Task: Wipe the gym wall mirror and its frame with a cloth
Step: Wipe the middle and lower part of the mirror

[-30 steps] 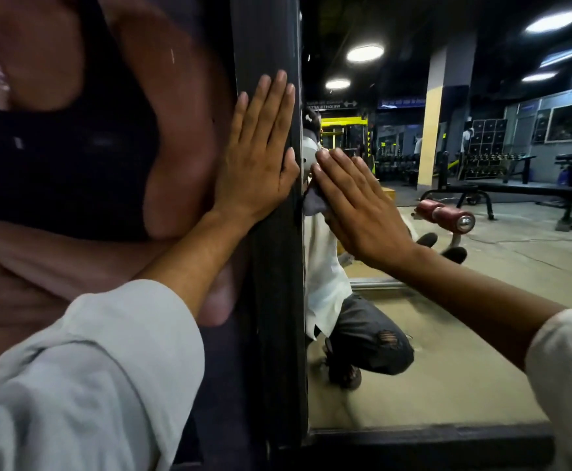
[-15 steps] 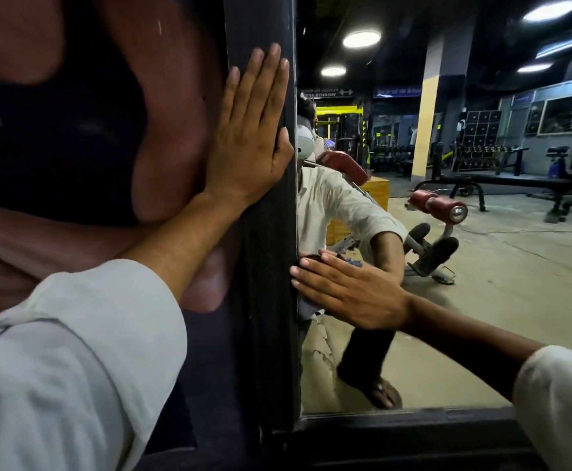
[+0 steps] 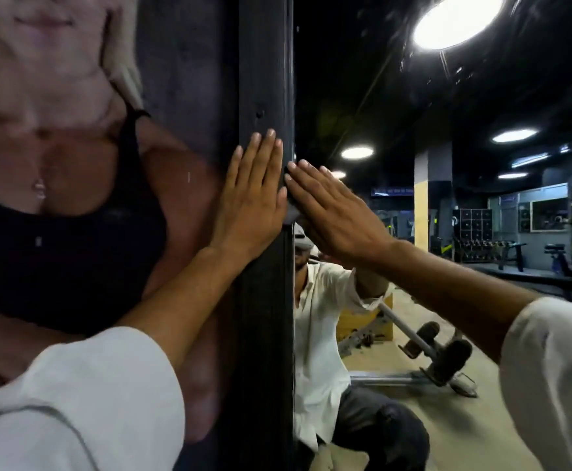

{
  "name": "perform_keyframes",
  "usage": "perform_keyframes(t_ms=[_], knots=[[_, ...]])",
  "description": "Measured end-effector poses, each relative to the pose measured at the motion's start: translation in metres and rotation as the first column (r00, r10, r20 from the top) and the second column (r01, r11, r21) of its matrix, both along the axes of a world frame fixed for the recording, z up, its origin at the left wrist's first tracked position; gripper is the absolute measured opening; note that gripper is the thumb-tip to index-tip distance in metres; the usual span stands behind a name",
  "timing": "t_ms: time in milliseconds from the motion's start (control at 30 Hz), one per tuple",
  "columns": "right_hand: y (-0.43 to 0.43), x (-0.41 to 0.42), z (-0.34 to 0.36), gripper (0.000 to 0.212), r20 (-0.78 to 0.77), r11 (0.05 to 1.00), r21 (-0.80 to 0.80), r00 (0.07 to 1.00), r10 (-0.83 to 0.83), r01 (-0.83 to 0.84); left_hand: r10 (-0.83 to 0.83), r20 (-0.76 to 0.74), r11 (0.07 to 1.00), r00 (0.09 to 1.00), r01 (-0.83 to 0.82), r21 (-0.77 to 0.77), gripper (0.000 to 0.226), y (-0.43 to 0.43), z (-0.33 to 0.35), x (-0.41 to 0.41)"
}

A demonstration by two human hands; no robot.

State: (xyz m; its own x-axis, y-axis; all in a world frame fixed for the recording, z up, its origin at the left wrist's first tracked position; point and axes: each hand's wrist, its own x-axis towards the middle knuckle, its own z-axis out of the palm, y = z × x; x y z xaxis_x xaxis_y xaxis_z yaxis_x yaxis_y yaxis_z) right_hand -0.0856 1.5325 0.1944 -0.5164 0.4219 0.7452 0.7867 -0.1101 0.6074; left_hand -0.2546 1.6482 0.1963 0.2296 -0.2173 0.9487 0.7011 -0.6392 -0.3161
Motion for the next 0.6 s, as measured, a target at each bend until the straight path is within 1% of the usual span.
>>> perform_keyframes(t_ms=[33, 67, 133, 200, 233, 267, 300, 367, 400, 433, 467, 533, 567, 600], knots=[[-0.003, 0.005, 0.013, 0.067, 0.034, 1.0, -0.015, 0.999, -0.008, 0.009, -0.026, -0.007, 1.0, 1.0, 0.026, -0.015, 0.067, 0.002, -0.002, 0.002], [-0.005, 0.011, 0.028, 0.066, 0.026, 1.0, 0.005, 1.0, -0.01, 0.01, -0.062, 0.0, 0.998, 0.998, 0.062, -0.014, 0.067, 0.005, -0.003, 0.004], [-0.008, 0.016, 0.051, 0.062, -0.099, 0.992, 0.124, 0.995, 0.03, -0.018, -0.12, 0.011, 0.993, 0.993, 0.12, -0.004, 0.068, 0.007, -0.006, 0.005], [-0.003, 0.008, 0.063, 0.06, -0.277, 0.966, 0.256, 0.955, 0.104, -0.031, -0.131, 0.015, 0.991, 0.991, 0.131, 0.006, 0.068, 0.009, -0.007, 0.005], [0.002, -0.002, 0.065, 0.059, -0.327, 0.955, 0.295, 0.937, 0.124, -0.023, -0.137, 0.016, 0.99, 0.99, 0.137, 0.01, 0.068, 0.009, -0.006, 0.006], [0.008, -0.013, 0.065, 0.06, -0.338, 0.952, 0.305, 0.933, 0.124, -0.016, -0.144, 0.015, 0.99, 0.99, 0.143, 0.013, 0.068, 0.01, -0.005, 0.005], [0.013, -0.02, 0.065, 0.061, -0.312, 0.961, 0.276, 0.944, 0.104, -0.015, -0.144, 0.014, 0.99, 0.989, 0.144, 0.013, 0.068, 0.01, -0.005, 0.005], [0.014, -0.022, 0.069, 0.062, -0.19, 0.984, 0.177, 0.981, 0.047, -0.013, -0.125, 0.01, 0.992, 0.992, 0.125, 0.01, 0.072, 0.01, -0.005, 0.005], [0.012, -0.019, 0.075, 0.062, -0.148, 0.987, 0.161, 0.989, 0.025, -0.001, -0.118, 0.005, 0.993, 0.993, 0.118, 0.011, 0.075, 0.01, -0.005, 0.005], [0.009, -0.013, 0.082, 0.062, -0.14, 0.984, 0.179, 0.99, 0.014, 0.012, -0.117, 0.0, 0.993, 0.993, 0.117, 0.011, 0.078, 0.011, -0.005, 0.005], [0.007, -0.008, 0.089, 0.061, -0.17, 0.975, 0.222, 0.985, 0.02, 0.019, -0.117, -0.003, 0.993, 0.993, 0.117, 0.006, 0.081, 0.01, -0.005, 0.005], [0.007, -0.008, 0.091, 0.059, -0.299, 0.95, 0.311, 0.95, 0.089, 0.009, -0.111, -0.004, 0.994, 0.994, 0.111, -0.006, 0.084, 0.009, -0.005, 0.005], [0.01, -0.014, 0.088, 0.058, -0.339, 0.943, 0.333, 0.933, 0.121, -0.001, -0.108, -0.006, 0.994, 0.994, 0.108, -0.013, 0.084, 0.009, -0.006, 0.005], [0.014, -0.02, 0.085, 0.058, -0.345, 0.943, 0.334, 0.929, 0.135, -0.013, -0.105, -0.01, 0.994, 0.994, 0.105, -0.019, 0.085, 0.009, -0.006, 0.004]])
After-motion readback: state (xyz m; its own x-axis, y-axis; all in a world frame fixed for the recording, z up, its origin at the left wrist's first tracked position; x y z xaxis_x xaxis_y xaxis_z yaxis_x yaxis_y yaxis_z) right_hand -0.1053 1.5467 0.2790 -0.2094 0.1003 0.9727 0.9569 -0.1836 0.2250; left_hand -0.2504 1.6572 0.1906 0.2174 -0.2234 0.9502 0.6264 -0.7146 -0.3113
